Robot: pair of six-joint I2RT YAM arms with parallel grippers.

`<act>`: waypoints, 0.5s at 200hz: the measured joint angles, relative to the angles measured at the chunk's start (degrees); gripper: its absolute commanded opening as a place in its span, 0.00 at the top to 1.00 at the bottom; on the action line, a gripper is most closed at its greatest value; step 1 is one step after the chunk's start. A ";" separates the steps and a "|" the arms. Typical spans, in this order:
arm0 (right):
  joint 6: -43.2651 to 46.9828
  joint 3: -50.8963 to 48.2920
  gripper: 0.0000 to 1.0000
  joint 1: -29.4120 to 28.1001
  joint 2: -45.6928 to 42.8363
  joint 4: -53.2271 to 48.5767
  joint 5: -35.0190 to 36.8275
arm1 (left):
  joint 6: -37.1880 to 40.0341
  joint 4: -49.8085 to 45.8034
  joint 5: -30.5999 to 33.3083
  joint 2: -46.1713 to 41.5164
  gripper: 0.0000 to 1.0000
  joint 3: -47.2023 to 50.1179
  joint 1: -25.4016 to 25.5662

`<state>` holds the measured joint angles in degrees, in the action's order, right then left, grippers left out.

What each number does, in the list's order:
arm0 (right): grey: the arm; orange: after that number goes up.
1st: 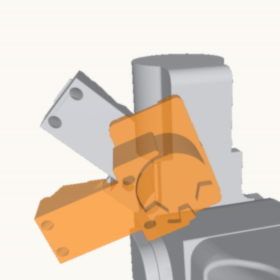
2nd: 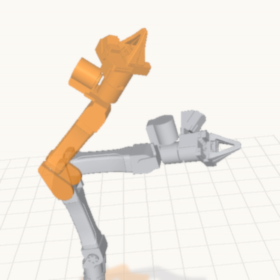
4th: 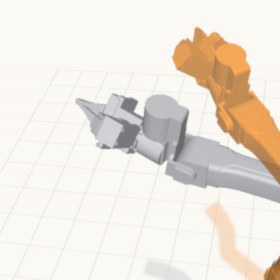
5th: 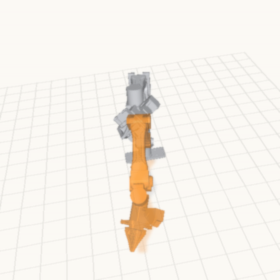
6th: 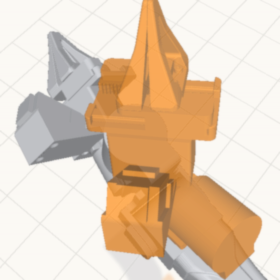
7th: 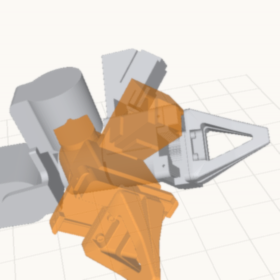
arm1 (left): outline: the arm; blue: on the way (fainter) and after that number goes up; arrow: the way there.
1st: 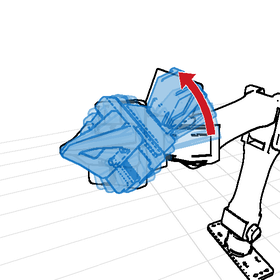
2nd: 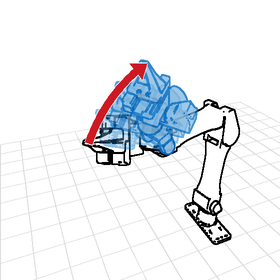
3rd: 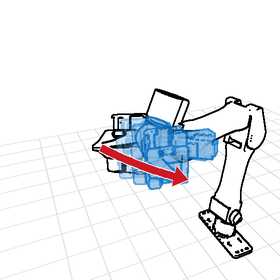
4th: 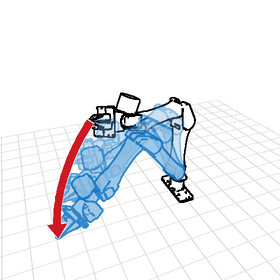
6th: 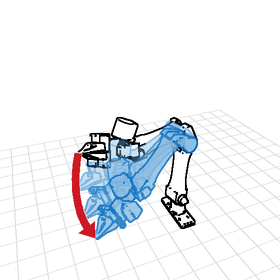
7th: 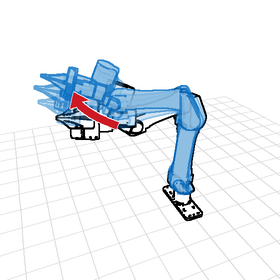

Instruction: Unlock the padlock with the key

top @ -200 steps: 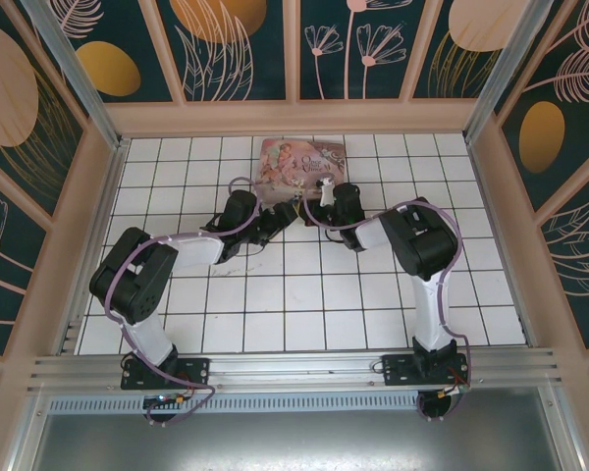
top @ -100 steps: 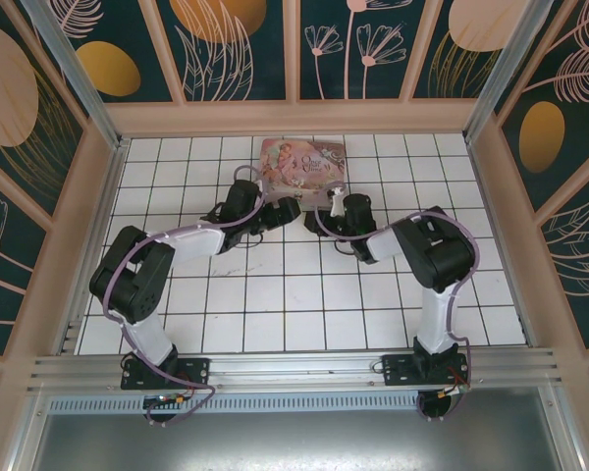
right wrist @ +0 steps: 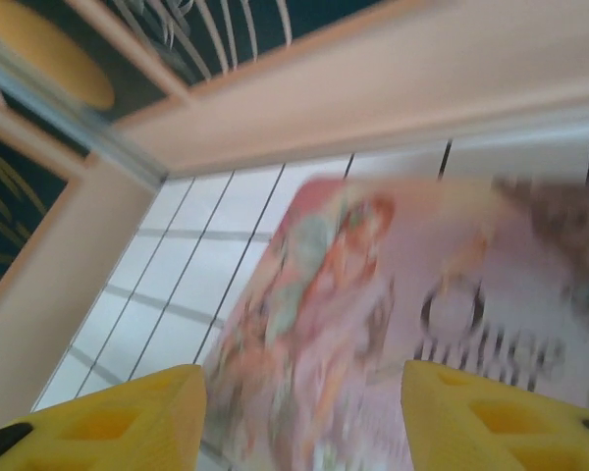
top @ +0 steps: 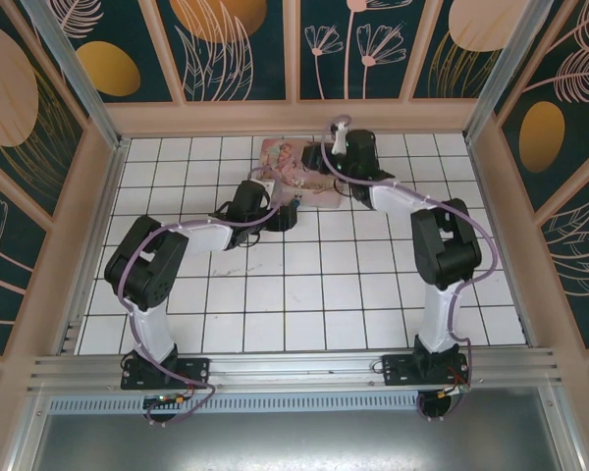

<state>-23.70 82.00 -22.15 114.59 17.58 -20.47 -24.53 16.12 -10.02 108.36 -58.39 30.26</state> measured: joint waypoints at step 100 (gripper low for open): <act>3.37 37.90 0.45 1.44 25.73 -20.70 5.44 | 5.99 2.89 0.09 10.88 0.25 -10.71 0.00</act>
<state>-20.34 119.90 -20.71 140.31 -3.11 -15.03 -18.55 19.00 -9.93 119.24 -69.10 30.26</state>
